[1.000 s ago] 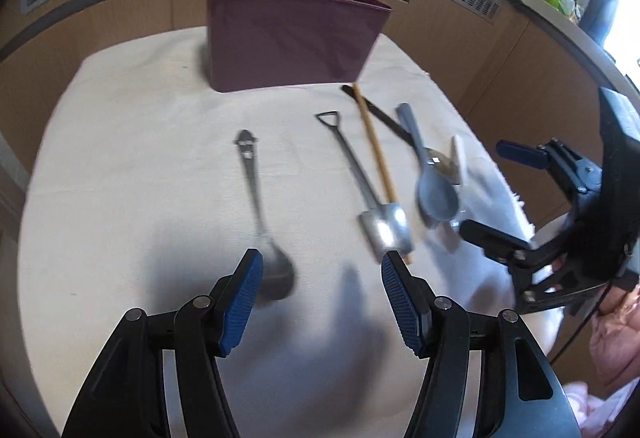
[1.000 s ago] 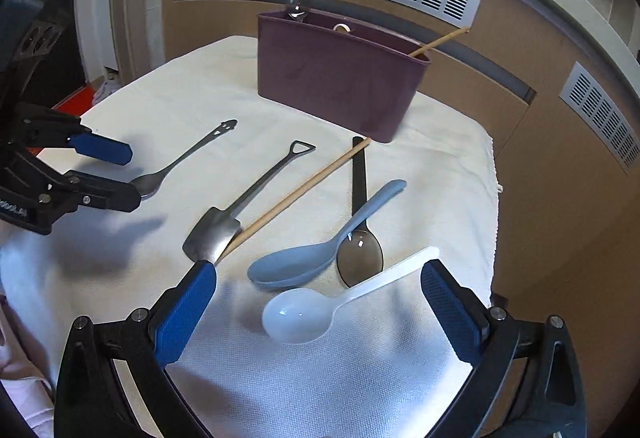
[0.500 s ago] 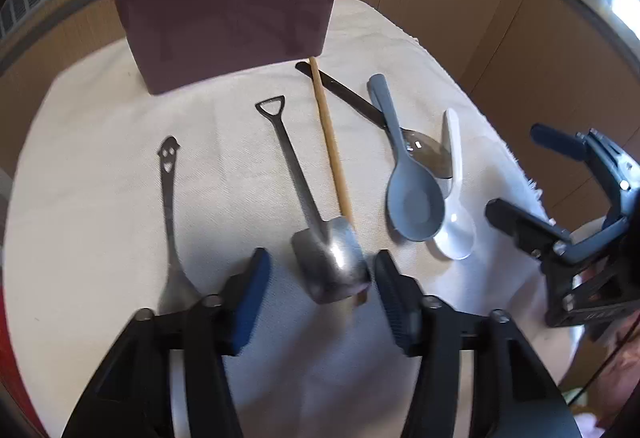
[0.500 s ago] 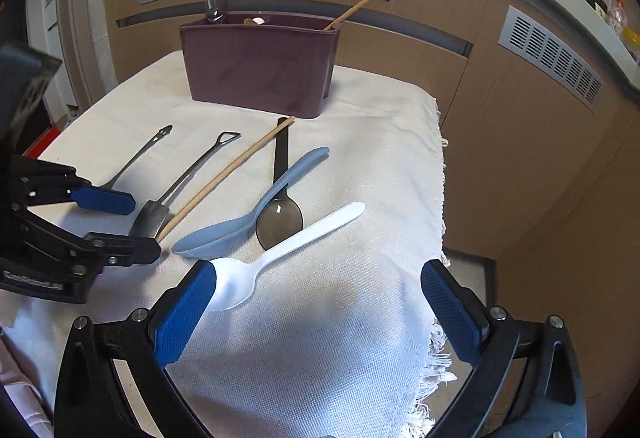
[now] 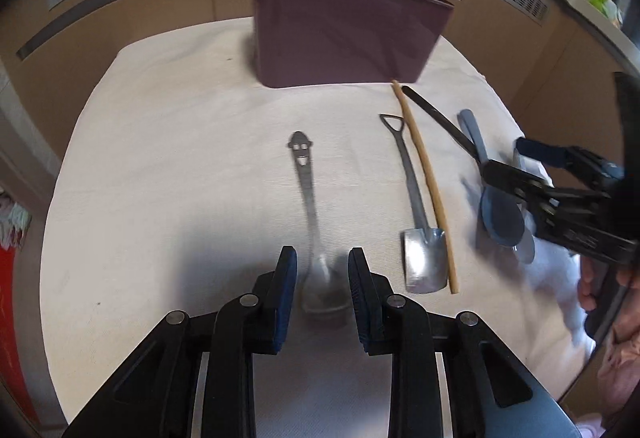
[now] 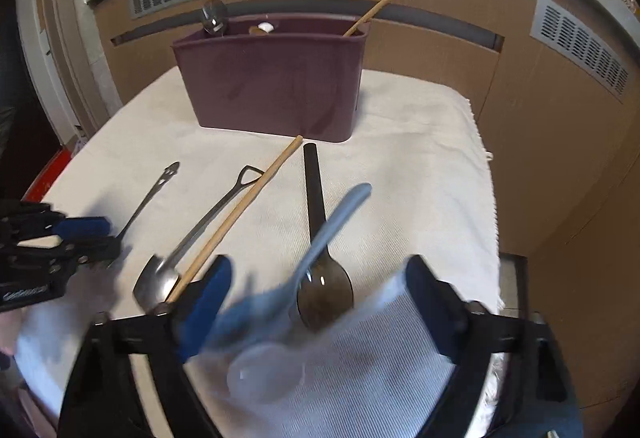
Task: Organize utensils
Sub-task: 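Reach down and grasp the blue-grey plastic spoon with the right tool, then grasp the black-handled metal spoon with the left tool while the right tool lifts its spoon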
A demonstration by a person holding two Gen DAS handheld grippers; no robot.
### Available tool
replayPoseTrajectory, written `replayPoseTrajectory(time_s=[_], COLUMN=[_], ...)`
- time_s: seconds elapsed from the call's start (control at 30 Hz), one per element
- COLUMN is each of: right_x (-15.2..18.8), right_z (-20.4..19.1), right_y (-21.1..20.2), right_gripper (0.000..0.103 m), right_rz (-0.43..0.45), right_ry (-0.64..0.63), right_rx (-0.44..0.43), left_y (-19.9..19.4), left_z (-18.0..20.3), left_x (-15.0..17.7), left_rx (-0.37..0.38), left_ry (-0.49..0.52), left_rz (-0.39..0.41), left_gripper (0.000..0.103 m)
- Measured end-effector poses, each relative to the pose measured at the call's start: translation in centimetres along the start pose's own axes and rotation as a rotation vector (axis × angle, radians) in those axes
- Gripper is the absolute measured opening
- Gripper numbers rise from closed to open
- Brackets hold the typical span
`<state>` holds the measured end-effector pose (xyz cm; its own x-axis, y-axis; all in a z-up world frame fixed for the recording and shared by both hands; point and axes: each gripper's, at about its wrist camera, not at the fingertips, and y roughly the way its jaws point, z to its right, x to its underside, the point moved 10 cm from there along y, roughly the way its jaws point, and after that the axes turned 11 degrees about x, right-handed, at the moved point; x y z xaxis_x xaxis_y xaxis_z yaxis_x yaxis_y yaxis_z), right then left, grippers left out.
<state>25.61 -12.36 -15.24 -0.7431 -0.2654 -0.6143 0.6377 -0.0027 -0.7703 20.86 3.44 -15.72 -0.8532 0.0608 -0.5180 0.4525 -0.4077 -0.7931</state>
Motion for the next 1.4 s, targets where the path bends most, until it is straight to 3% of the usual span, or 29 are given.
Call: replayPoseTrajectory(time_s=[0.17, 0.23, 0.27, 0.43, 0.7, 0.93, 1.1, 1.27, 1.4], right_x=[-0.7, -1.0, -1.1, -0.5, 0.5, 0.9, 1.2, 2.2, 2.7], right_z=[-0.2, -0.2, -0.3, 0.0, 0.6, 3.5, 5.9, 6.7, 7.0], right_y=[3.3, 3.2, 3.0, 1.2, -2.1, -1.7, -1.7, -1.7, -1.8], right_gripper=[0.053, 0.013, 0.011, 0.010, 0.008, 0.008, 0.008, 0.008, 0.008], right_rz=[-0.072, -0.089, -0.098, -0.082, -0.060, -0.031, -0.026, -0.038, -0.041], right_ry=[0.057, 0.063, 0.072, 0.080, 0.130, 0.153, 0.216, 0.249, 0.264], right_rx=[0.015, -0.008, -0.044, -0.117, -0.238, -0.146, -0.150, -0.156, -0.150], left_y=[-0.9, -0.8, -0.6, 0.5, 2.1, 3.9, 6.6, 10.1, 10.6], left_z=[-0.6, -0.6, -0.5, 1.4, 6.6, 8.0, 10.1, 11.1, 11.8], left_x=[0.0, -0.1, -0.3, -1.6, -5.3, -5.6, -7.1, -8.7, -7.2], left_rx=[0.025, 0.038, 0.050, 0.103, 0.180, 0.198, 0.231, 0.065, -0.022], left_ry=[-0.009, -0.017, -0.021, -0.002, 0.085, 0.056, 0.001, 0.079, 0.252], left_rz=[0.008, 0.001, -0.004, -0.032, -0.053, -0.114, -0.183, -0.208, -0.226], left_gripper=[0.029, 0.029, 0.030, 0.031, 0.043, 0.046, 0.046, 0.046, 0.046])
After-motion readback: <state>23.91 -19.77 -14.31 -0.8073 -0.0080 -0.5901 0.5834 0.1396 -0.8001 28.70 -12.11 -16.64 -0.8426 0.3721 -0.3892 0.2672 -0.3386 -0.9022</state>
